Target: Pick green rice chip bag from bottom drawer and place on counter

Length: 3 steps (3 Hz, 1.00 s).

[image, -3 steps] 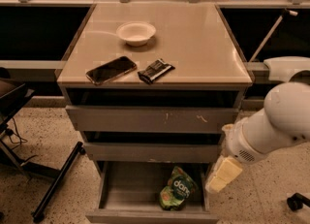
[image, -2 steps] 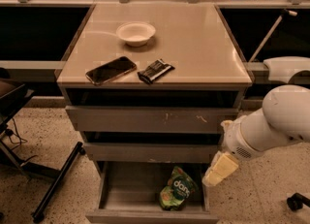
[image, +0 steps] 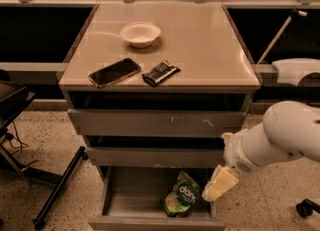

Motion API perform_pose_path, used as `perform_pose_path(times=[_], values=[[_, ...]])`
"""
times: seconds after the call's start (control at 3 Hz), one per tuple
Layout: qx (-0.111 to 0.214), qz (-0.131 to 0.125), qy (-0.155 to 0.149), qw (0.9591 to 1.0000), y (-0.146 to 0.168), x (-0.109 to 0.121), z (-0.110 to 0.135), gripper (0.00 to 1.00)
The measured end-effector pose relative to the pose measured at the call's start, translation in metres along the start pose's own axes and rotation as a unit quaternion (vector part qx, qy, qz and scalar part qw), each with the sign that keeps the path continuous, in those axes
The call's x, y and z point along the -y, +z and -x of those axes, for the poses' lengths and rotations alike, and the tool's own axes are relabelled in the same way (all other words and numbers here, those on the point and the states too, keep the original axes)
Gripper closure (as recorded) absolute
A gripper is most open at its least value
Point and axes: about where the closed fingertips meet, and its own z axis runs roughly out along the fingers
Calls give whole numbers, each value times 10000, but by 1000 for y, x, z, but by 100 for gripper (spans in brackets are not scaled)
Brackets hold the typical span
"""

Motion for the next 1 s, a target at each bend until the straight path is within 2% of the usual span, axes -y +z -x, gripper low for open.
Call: perform_pose_path(times=[0.33, 0.67, 1.0], values=[[351, 692, 144, 9969, 83, -55, 9, 0], [321, 1368, 427, 9892, 186, -105, -1, 0], [16, 1571, 1078, 9817, 277, -114, -21, 0]])
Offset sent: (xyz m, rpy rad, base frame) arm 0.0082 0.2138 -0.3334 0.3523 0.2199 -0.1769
